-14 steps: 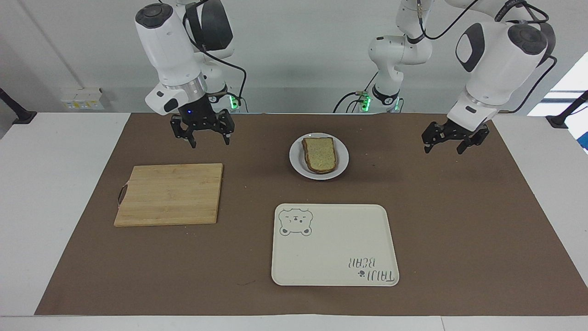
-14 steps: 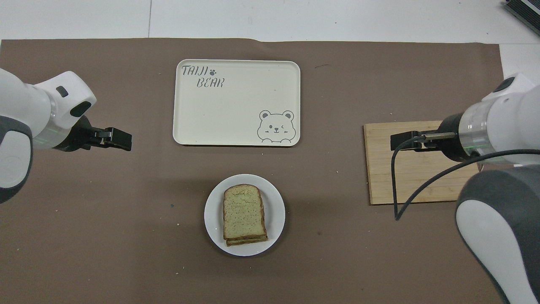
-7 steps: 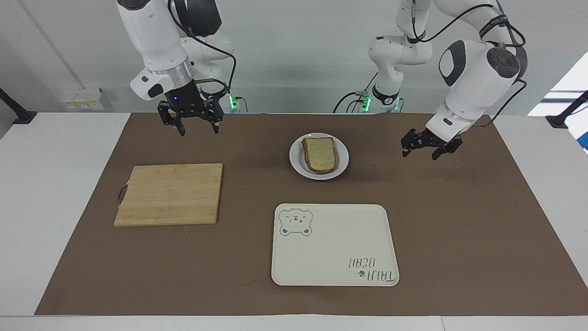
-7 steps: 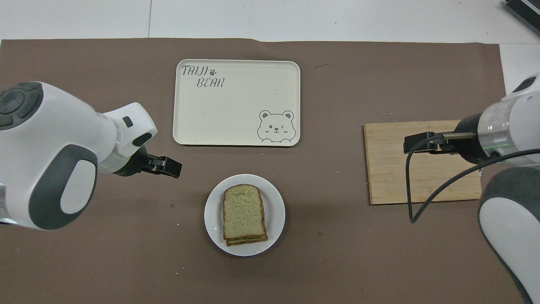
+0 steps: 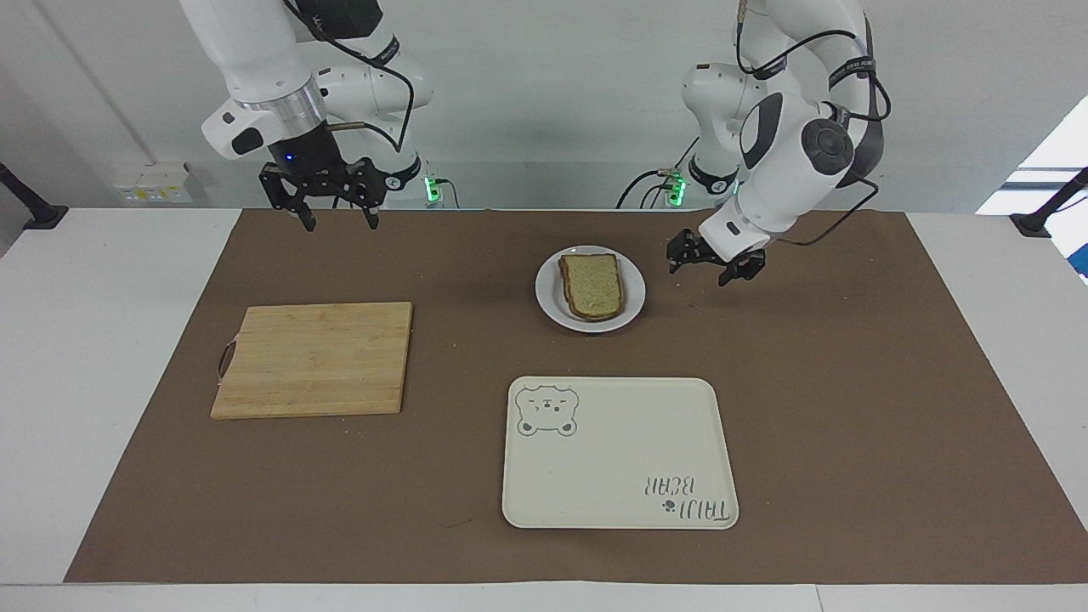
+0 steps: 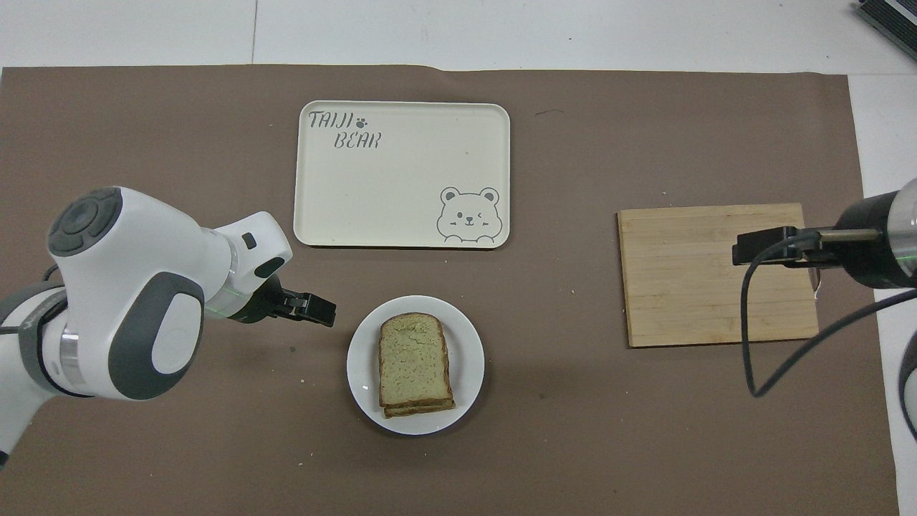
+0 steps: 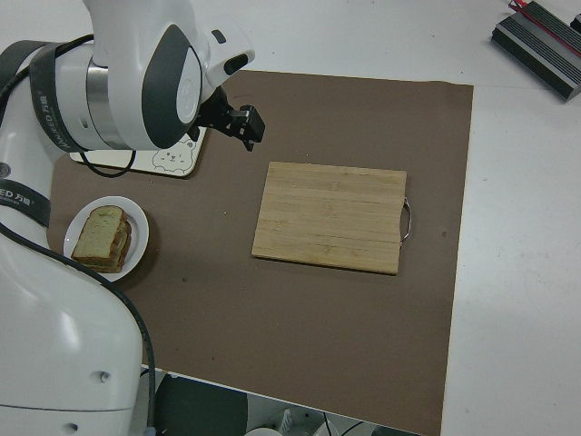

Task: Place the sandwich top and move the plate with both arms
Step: 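Move the left gripper to the plate rim nearest the robot, then grip the white plate rim with the left gripper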

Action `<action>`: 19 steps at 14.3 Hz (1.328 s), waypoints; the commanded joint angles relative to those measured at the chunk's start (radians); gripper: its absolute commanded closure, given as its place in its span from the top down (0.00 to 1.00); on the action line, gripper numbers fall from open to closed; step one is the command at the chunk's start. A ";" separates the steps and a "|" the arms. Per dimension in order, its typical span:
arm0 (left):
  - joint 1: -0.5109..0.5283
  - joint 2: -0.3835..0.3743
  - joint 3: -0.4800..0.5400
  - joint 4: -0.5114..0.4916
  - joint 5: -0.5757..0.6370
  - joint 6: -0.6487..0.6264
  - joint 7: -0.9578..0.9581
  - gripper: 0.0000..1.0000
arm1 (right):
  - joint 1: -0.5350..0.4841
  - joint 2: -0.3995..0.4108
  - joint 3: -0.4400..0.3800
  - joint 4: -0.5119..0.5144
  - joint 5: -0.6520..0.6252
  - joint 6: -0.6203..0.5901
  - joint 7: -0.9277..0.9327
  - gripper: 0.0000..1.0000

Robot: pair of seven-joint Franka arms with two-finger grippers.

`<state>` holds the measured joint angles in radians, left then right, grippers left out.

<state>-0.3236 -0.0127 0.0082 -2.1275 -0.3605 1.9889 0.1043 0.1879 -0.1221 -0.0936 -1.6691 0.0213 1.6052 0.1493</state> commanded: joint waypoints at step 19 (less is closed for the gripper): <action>-0.029 -0.020 0.016 -0.342 -0.566 0.191 0.359 1.00 | -0.094 -0.013 -0.055 0.034 -0.037 -0.126 -0.157 1.00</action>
<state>-0.3401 -0.0137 0.0103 -2.4375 -0.8954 2.1782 0.4370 0.1065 -0.1311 -0.1648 -1.6252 0.0101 1.4727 0.0211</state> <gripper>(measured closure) 0.000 0.000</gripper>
